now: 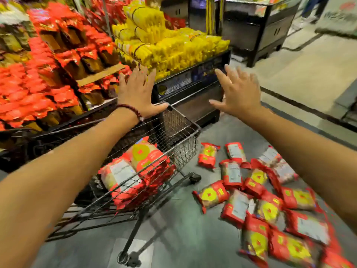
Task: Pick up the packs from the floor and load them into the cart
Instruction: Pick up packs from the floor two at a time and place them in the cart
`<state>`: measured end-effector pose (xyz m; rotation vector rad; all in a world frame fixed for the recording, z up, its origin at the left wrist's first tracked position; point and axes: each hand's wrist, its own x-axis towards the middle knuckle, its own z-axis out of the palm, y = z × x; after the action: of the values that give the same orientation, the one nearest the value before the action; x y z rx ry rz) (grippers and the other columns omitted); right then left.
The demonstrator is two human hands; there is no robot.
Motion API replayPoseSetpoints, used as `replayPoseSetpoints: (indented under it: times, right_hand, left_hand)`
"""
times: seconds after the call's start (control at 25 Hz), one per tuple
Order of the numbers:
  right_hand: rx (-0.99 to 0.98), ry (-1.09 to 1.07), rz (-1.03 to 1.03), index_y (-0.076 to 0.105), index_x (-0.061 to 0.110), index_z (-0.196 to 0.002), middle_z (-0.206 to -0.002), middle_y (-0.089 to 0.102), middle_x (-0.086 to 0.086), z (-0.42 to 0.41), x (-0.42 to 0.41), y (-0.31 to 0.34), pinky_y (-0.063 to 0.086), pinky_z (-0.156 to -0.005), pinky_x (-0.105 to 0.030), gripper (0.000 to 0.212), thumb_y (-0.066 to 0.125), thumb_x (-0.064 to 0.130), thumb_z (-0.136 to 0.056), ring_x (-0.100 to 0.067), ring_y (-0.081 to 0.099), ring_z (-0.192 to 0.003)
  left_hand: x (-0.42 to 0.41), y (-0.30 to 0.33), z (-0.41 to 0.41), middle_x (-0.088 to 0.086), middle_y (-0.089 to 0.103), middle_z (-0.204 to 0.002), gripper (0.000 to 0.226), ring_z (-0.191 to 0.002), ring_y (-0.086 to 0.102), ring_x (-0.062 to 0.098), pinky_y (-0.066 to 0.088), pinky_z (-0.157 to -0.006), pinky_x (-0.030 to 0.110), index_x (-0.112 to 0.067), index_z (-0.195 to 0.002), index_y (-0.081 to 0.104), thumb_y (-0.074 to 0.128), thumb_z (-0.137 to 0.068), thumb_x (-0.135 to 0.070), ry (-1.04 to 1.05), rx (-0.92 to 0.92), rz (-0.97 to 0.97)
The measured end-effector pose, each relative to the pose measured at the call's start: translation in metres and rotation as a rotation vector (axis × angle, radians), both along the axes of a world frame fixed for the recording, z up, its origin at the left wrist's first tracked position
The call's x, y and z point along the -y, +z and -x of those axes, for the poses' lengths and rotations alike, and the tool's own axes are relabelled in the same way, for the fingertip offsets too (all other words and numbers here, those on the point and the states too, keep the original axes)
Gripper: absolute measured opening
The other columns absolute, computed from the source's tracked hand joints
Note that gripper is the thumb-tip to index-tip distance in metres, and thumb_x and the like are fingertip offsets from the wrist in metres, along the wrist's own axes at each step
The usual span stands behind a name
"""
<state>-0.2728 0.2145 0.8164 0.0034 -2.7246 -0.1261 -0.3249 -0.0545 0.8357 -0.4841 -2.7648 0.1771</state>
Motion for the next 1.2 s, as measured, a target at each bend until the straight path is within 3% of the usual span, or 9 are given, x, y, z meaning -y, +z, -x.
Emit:
replayPoseSetpoints:
  times: [0.16, 0.32, 0.44, 0.68, 0.88, 1.12, 1.2]
  right_hand:
    - [-0.014, -0.155, 0.016, 0.04, 0.014, -0.145, -0.148, 0.043, -0.017, -0.085, -0.117, -0.013, 0.035, -0.102, -0.058, 0.083, 0.069, 0.054, -0.078, -0.04, 0.04, -0.134]
    - [0.018, -0.252, 0.025, 0.037, 0.014, -0.147, -0.151, 0.04, -0.017, -0.159, -0.222, -0.035, 0.035, -0.103, -0.057, 0.087, 0.068, 0.055, -0.078, -0.04, 0.037, -0.137]
    - [0.11, -0.311, 0.026, 0.032, 0.015, -0.15, -0.155, 0.035, -0.016, -0.213, -0.313, -0.06, 0.033, -0.106, -0.058, 0.089, 0.064, 0.059, -0.079, -0.039, 0.033, -0.14]
    - [0.187, -0.363, 0.067, 0.037, 0.012, -0.145, -0.146, 0.044, -0.018, -0.3, -0.451, -0.116, 0.04, -0.098, -0.052, 0.084, 0.066, 0.056, -0.078, -0.04, 0.044, -0.129]
    - [0.305, -0.457, 0.189, 0.025, 0.017, -0.155, -0.158, 0.031, -0.017, -0.348, -0.516, -0.2, 0.028, -0.113, -0.054, 0.09, 0.062, 0.058, -0.084, -0.038, 0.029, -0.144]
    - [0.361, -0.538, 0.252, 0.024, 0.015, -0.154, -0.156, 0.032, -0.018, -0.393, -0.552, -0.346, 0.032, -0.11, -0.054, 0.088, 0.058, 0.059, -0.086, -0.039, 0.032, -0.141]
    - [0.42, -0.587, 0.288, 0.023, 0.015, -0.154, -0.156, 0.033, -0.018, -0.417, -0.558, -0.422, 0.033, -0.109, -0.055, 0.088, 0.057, 0.06, -0.086, -0.04, 0.033, -0.141]
  left_hand:
    - [-0.117, -0.012, -0.04, 0.009, 0.018, -0.162, 0.104, -0.15, 0.015, 0.029, 0.007, -0.117, 0.06, -0.02, -0.156, 0.013, 0.052, -0.077, -0.075, -0.199, 0.021, -0.025]
    - [-0.239, -0.03, -0.085, 0.009, 0.018, -0.162, 0.104, -0.15, 0.015, 0.028, 0.007, -0.116, 0.061, -0.019, -0.155, 0.014, 0.055, -0.077, -0.073, -0.323, 0.048, -0.028]
    - [-0.343, -0.058, -0.123, 0.01, 0.019, -0.162, 0.103, -0.15, 0.015, 0.029, 0.007, -0.116, 0.061, -0.018, -0.155, 0.015, 0.057, -0.077, -0.071, -0.373, 0.09, -0.047]
    - [-0.499, -0.134, -0.194, 0.01, 0.021, -0.16, 0.101, -0.149, 0.018, 0.028, 0.007, -0.116, 0.062, -0.02, -0.155, 0.014, 0.053, -0.077, -0.072, -0.425, 0.207, -0.049]
    - [-0.574, -0.211, -0.232, 0.017, 0.022, -0.159, 0.104, -0.148, 0.02, 0.03, 0.008, -0.116, 0.061, -0.017, -0.155, 0.014, 0.049, -0.074, -0.073, -0.522, 0.334, 0.023]
    - [-0.632, -0.351, -0.27, 0.015, 0.028, -0.156, 0.103, -0.146, 0.025, 0.03, 0.009, -0.116, 0.061, -0.017, -0.154, 0.019, 0.05, -0.073, -0.072, -0.657, 0.453, 0.128]
    - [-0.645, -0.427, -0.293, 0.015, 0.032, -0.153, 0.102, -0.143, 0.029, 0.03, 0.012, -0.116, 0.059, -0.015, -0.153, 0.022, 0.049, -0.073, -0.073, -0.705, 0.504, 0.181]
